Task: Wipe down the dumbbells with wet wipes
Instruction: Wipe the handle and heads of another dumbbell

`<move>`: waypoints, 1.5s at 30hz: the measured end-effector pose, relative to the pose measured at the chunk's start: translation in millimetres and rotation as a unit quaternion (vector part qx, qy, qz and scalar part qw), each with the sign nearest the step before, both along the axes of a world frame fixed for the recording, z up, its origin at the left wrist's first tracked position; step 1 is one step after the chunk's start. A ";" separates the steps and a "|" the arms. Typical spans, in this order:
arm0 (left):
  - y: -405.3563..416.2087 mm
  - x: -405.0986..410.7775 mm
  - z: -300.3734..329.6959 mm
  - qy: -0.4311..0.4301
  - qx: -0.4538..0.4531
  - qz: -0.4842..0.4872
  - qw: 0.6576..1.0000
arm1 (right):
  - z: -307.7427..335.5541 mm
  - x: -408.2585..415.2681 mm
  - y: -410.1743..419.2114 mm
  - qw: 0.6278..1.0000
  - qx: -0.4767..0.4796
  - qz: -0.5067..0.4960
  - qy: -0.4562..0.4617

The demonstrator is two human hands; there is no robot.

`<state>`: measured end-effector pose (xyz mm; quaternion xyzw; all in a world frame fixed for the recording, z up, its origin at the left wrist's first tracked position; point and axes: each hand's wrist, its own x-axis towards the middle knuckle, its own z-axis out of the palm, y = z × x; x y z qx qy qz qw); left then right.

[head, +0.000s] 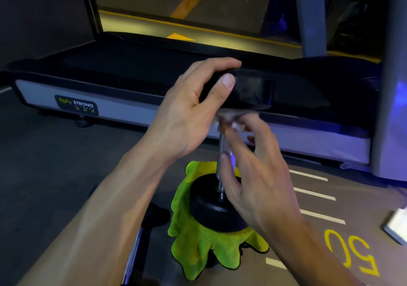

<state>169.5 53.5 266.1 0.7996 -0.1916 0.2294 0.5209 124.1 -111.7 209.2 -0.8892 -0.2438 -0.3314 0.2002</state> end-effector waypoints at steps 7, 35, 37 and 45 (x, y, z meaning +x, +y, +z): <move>3.4 1.7 -0.2 0.001 0.011 0.002 1.000 | -3.9 -7.7 0.9 0.998 -0.041 -0.037 0.010; -2.1 -3.4 1.0 -0.014 0.005 0.002 1.000 | -23.4 -41.9 -0.5 0.992 -0.098 -0.022 0.075; -1.6 -4.6 1.1 -0.012 0.005 -0.001 1.000 | -13.1 -35.1 -0.9 0.992 -0.103 -0.021 0.071; 0.1 -6.9 2.4 -0.006 0.000 0.000 1.000 | -6.6 -31.3 -7.7 0.986 -0.130 -0.013 0.100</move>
